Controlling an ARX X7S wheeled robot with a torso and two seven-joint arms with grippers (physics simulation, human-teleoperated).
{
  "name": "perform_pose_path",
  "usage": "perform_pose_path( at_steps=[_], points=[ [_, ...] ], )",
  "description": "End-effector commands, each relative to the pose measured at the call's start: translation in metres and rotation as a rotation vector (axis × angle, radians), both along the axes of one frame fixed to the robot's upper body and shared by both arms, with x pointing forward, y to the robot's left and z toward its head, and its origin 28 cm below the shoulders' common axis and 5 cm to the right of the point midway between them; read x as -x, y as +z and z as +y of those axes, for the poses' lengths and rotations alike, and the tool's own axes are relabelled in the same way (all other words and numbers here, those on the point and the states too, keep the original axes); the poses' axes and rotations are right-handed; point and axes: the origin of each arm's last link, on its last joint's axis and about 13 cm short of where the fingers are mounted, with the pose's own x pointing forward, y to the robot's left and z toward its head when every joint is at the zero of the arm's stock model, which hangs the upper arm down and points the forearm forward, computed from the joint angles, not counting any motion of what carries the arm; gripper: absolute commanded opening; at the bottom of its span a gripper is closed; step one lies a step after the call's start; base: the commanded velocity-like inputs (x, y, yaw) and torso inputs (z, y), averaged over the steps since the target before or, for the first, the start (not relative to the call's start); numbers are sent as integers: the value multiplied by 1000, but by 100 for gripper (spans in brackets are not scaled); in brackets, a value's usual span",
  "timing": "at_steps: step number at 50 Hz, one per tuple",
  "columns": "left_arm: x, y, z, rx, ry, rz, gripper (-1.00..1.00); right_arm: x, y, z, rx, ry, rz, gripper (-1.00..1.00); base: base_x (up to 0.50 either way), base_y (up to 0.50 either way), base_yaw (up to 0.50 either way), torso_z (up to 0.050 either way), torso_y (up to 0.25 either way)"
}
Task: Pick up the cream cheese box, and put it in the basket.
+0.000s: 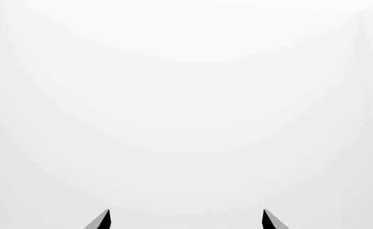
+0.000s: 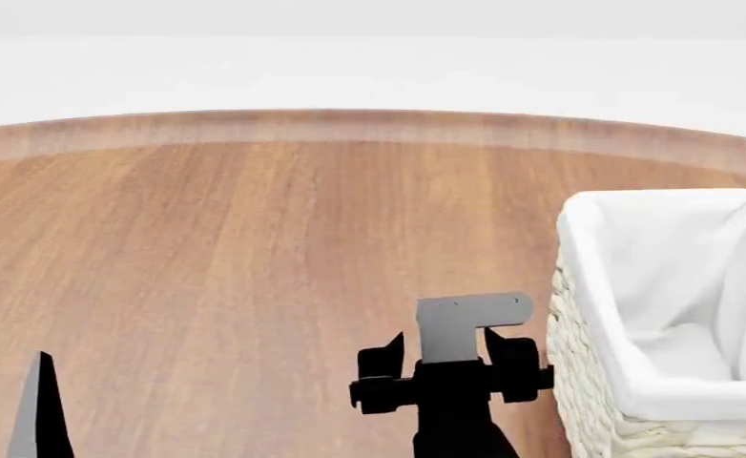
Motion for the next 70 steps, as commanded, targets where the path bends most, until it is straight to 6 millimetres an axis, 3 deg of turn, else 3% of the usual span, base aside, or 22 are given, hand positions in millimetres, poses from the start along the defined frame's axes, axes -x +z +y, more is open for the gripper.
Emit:
perform_pose_path(
  at_steps=[1,25,61,62,70],
  points=[
    [0,0,0,-1,-2,3,100,4,-6,-3,-1,-5,27,100,0,0,0,0,0],
    [0,0,0,-2,-1,3,100,7,-11,-4,2,-11,43,100,0,0,0,0,-3],
    [0,0,0,5,-5,-8,100,13,-20,-9,-9,-31,66,100,0,0,0,0,-138],
    [0,0,0,3,-5,-8,100,13,-20,-8,-10,-31,66,-100,0,0,0,0,0],
    [0,-1,0,1,-7,-7,100,12,-19,-9,-11,-34,61,-100,0,0,0,0,0]
  ],
)
